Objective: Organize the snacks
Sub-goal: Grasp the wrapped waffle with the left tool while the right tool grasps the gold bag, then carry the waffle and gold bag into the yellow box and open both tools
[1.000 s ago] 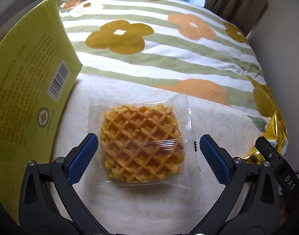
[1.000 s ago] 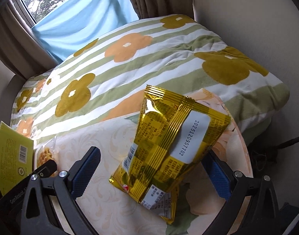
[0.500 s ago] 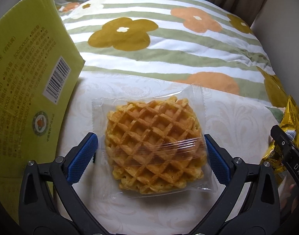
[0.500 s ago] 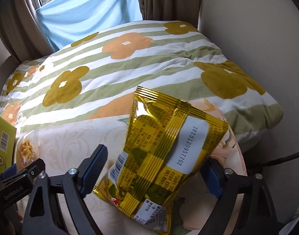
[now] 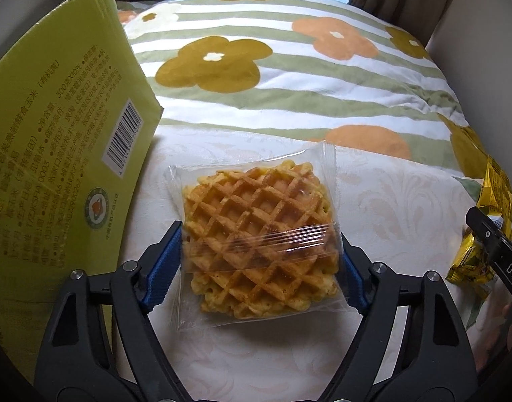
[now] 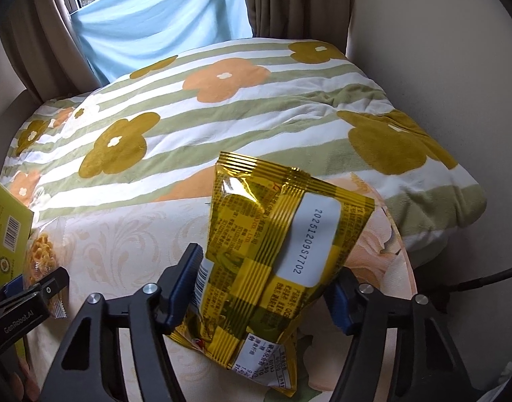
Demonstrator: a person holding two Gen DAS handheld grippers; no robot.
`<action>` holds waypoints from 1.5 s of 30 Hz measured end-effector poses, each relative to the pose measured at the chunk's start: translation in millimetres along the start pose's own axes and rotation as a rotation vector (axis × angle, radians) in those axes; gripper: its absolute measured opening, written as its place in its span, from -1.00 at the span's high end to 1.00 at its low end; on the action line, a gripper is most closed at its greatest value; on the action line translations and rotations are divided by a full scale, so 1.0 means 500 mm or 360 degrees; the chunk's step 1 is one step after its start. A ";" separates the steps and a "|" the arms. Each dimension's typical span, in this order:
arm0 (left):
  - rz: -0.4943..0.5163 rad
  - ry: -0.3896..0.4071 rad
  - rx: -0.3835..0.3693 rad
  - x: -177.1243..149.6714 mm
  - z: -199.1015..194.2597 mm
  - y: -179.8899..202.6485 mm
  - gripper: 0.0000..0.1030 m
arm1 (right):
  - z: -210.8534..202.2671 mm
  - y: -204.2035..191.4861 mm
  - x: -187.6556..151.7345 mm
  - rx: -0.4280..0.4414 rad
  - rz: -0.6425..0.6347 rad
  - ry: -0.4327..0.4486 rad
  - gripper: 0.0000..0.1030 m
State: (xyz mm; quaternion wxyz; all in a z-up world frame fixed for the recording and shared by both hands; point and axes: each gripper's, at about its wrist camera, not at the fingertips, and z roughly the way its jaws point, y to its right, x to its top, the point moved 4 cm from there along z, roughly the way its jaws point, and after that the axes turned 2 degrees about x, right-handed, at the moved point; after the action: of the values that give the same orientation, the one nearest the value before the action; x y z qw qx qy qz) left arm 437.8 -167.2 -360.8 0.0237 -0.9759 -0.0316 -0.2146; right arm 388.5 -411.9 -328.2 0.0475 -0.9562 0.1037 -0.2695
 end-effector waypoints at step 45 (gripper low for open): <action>-0.0090 0.0560 -0.0087 0.097 -0.528 -0.548 -0.52 | -0.416 -0.586 0.042 0.0744 -0.0638 0.0273 -0.11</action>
State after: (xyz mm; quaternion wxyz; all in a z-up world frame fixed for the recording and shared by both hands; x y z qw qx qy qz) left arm 352.1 92.9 -92.3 -0.0037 -0.9223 -0.0486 -0.3835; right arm 347.3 -138.7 -97.8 0.2029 -0.8945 -0.1480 -0.3698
